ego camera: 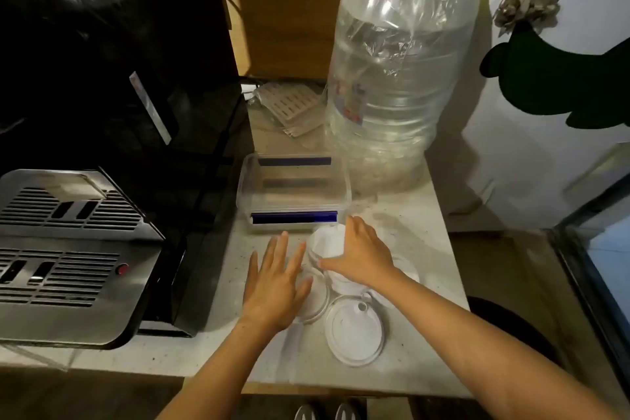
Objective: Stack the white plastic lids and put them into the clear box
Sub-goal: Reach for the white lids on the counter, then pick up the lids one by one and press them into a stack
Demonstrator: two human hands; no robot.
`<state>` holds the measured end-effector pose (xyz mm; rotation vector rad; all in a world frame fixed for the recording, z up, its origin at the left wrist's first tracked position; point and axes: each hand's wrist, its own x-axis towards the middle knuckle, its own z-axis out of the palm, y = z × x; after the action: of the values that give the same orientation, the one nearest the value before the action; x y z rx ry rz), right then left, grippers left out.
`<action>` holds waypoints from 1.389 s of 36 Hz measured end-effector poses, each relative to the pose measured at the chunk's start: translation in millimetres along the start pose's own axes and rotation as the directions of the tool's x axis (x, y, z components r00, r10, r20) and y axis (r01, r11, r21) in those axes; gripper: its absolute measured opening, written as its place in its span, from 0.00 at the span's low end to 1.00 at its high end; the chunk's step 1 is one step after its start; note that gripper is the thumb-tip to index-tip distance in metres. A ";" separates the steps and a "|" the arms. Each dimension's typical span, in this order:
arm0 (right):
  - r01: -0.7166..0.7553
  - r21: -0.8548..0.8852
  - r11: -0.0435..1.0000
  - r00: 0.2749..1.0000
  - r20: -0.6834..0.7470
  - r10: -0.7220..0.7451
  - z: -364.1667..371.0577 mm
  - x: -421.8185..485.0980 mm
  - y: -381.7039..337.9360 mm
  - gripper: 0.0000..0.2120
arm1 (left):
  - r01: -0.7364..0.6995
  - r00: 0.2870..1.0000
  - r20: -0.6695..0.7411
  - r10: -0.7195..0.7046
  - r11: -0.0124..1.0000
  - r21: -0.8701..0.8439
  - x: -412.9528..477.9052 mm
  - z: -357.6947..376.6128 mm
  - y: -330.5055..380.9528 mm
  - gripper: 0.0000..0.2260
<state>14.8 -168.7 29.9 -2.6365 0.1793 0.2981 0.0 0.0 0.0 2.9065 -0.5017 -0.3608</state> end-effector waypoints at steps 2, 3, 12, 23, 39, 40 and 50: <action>-0.032 -0.011 0.999 0.999 -0.005 0.032 1.6 5.1 -6.6 0.46 | 0.033 0.999 -0.013 -0.033 0.999 -0.033 0.4 -3.5 -3.1 0.28; -0.048 -0.034 0.998 0.999 0.007 0.048 3.3 7.3 -8.7 0.46 | 0.050 0.998 -0.022 -0.051 0.997 -0.057 0.4 -4.6 -4.2 0.27; -0.086 -0.093 0.992 0.996 -0.006 0.086 11.8 15.4 -13.0 0.44 | 0.120 0.987 -0.069 -0.142 0.959 -0.257 -0.4 -14.8 -4.1 0.27; -0.067 -0.040 0.997 0.997 -0.029 0.066 -0.6 4.6 -8.2 0.43 | 0.097 0.978 -0.103 -0.182 0.831 -0.548 4.3 -29.7 4.2 0.25; 0.396 0.314 0.863 0.903 -0.302 -0.305 -86.3 -55.5 -28.4 0.45 | 0.194 0.960 0.121 0.253 -0.288 -0.938 7.9 -98.2 48.7 0.29; 0.415 0.302 0.858 0.897 -0.294 -0.330 -85.3 -56.9 -30.0 0.46 | 0.189 0.957 0.092 0.274 -0.351 -0.917 6.9 -100.3 50.2 0.29; 0.472 0.254 0.844 0.881 -0.184 -0.437 -68.1 -57.0 -34.7 0.47 | 0.083 0.955 -0.065 0.288 -0.471 -0.878 -0.8 -104.3 49.9 0.26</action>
<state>-22.0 -166.4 117.9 -2.3089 -0.3429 -0.0482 11.5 -33.1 110.2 0.8109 -0.1893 -0.6313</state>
